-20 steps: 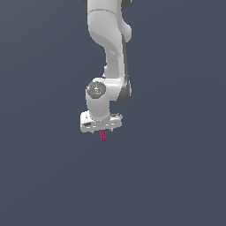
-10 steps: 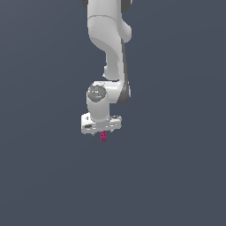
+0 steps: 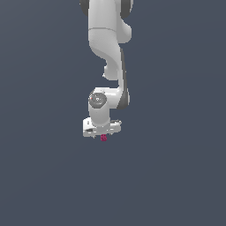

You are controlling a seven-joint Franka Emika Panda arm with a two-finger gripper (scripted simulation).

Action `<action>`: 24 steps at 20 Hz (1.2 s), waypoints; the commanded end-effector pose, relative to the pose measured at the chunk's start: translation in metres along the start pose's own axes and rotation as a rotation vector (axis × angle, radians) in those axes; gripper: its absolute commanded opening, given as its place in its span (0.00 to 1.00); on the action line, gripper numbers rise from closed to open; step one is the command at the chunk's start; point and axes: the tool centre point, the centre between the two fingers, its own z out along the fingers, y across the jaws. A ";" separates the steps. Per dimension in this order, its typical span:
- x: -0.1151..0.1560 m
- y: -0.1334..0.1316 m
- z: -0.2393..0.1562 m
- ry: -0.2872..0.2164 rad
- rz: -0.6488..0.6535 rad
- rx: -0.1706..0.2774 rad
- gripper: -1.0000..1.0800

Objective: Pick up the object and move it to a goal position.

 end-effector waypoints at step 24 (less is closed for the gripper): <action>0.029 -0.003 -0.001 0.001 0.000 0.000 0.00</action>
